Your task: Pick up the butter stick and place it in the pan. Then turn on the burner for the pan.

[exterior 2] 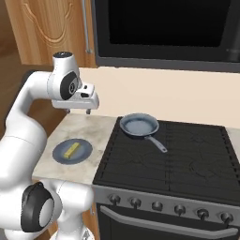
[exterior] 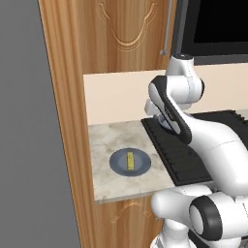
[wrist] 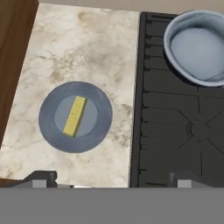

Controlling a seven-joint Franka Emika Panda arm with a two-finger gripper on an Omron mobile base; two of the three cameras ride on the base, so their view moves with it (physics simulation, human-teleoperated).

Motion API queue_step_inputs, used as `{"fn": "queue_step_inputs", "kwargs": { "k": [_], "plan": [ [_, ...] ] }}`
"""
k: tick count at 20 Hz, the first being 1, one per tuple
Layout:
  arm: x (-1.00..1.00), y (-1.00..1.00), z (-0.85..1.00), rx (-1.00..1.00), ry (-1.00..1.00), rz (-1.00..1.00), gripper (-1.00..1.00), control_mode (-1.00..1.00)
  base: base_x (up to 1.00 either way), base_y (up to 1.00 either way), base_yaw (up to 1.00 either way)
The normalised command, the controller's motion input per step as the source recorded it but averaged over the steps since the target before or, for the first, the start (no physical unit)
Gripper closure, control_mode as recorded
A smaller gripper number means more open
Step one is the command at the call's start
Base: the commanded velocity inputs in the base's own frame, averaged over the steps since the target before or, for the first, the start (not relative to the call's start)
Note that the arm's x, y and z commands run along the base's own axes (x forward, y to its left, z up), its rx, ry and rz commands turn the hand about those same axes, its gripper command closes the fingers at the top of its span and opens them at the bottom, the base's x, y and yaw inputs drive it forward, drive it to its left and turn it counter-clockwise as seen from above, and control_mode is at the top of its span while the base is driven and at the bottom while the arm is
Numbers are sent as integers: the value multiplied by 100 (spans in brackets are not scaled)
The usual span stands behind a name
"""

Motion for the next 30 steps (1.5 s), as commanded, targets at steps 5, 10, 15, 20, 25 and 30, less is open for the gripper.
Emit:
{"fn": "queue_step_inputs", "kwargs": {
  "k": [5, 10, 15, 20, 25, 30],
  "plan": [
    [0, 0, 0, 0, 0, 0, -100, 100, 32, 49, -1],
    [0, 0, 0, 0, 0, 0, -100, 100, 26, 49, 0],
    [0, 0, 0, 0, 0, 0, -100, 100, 0, 49, 0],
    [0, 0, 0, 0, 0, 0, -100, 100, 20, 23, 0],
    [0, 0, 0, 0, 0, 0, -100, 100, 31, 15, 0],
    [0, 0, 0, 0, 0, 0, -100, 100, 19, 4, 0]
  ]
}}
